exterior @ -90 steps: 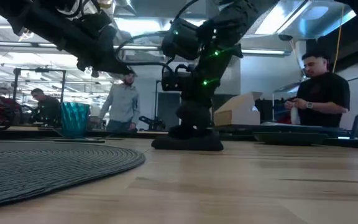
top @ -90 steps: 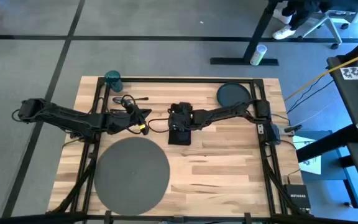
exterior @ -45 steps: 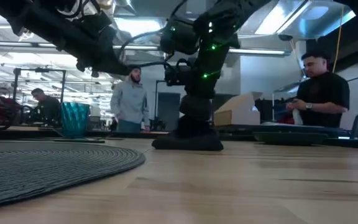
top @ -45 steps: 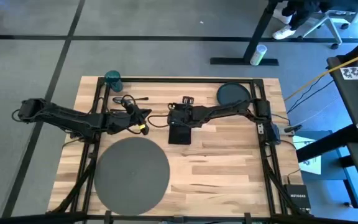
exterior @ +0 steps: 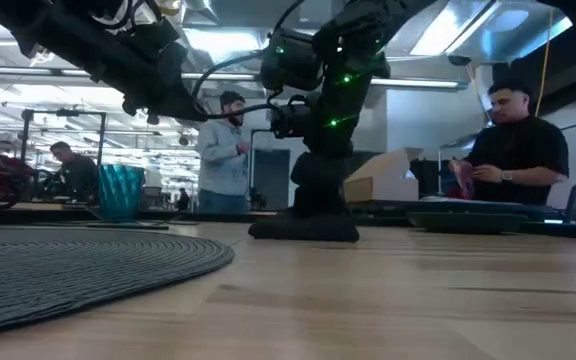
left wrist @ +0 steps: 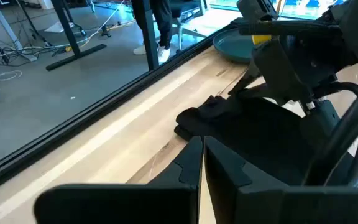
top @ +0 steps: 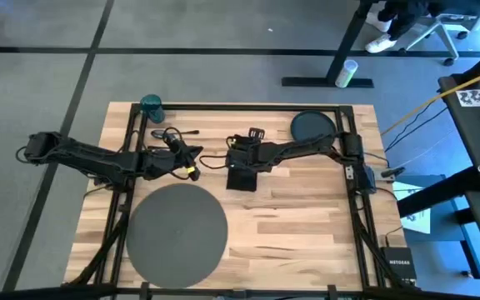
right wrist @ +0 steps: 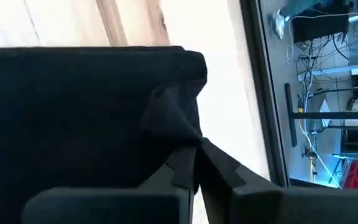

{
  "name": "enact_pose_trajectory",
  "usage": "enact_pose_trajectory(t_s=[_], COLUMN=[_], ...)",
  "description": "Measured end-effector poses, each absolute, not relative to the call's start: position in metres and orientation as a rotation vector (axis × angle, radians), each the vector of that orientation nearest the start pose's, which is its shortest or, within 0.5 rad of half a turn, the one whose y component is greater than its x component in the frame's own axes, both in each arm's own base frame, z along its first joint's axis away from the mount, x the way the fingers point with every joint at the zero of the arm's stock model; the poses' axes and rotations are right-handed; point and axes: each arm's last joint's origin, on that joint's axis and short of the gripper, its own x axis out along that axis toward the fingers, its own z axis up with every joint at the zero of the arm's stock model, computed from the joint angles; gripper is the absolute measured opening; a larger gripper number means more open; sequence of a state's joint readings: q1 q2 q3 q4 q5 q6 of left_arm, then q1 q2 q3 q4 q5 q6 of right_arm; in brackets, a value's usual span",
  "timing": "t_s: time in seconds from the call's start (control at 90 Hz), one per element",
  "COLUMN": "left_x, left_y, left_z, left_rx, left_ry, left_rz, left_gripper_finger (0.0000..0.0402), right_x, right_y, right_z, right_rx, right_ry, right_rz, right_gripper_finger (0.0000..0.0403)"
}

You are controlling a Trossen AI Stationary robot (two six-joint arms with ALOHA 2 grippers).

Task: Set table place
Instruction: Fold the black table napkin

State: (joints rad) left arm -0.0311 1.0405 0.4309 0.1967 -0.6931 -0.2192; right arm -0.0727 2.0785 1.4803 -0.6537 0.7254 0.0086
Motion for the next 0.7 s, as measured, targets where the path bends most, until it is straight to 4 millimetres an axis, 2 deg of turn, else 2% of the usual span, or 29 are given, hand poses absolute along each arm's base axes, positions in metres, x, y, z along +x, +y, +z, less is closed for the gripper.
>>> enact_pose_trajectory(t_s=[0.222, 0.7], left_x=[0.204, 0.204], left_y=[0.012, 0.012], left_z=[0.204, 0.203], left_rx=[-0.057, -0.058], left_ry=[0.324, 0.326], left_rz=[0.691, 0.691], left_gripper_finger=[0.0000, 0.0000], right_x=[0.410, 0.404], right_y=[-0.049, -0.046], right_z=[0.162, 0.191], right_rx=[-0.418, -0.396], right_ry=[1.195, 1.131], right_rz=[-0.742, -0.745], right_gripper_finger=[0.0003, 0.0003])
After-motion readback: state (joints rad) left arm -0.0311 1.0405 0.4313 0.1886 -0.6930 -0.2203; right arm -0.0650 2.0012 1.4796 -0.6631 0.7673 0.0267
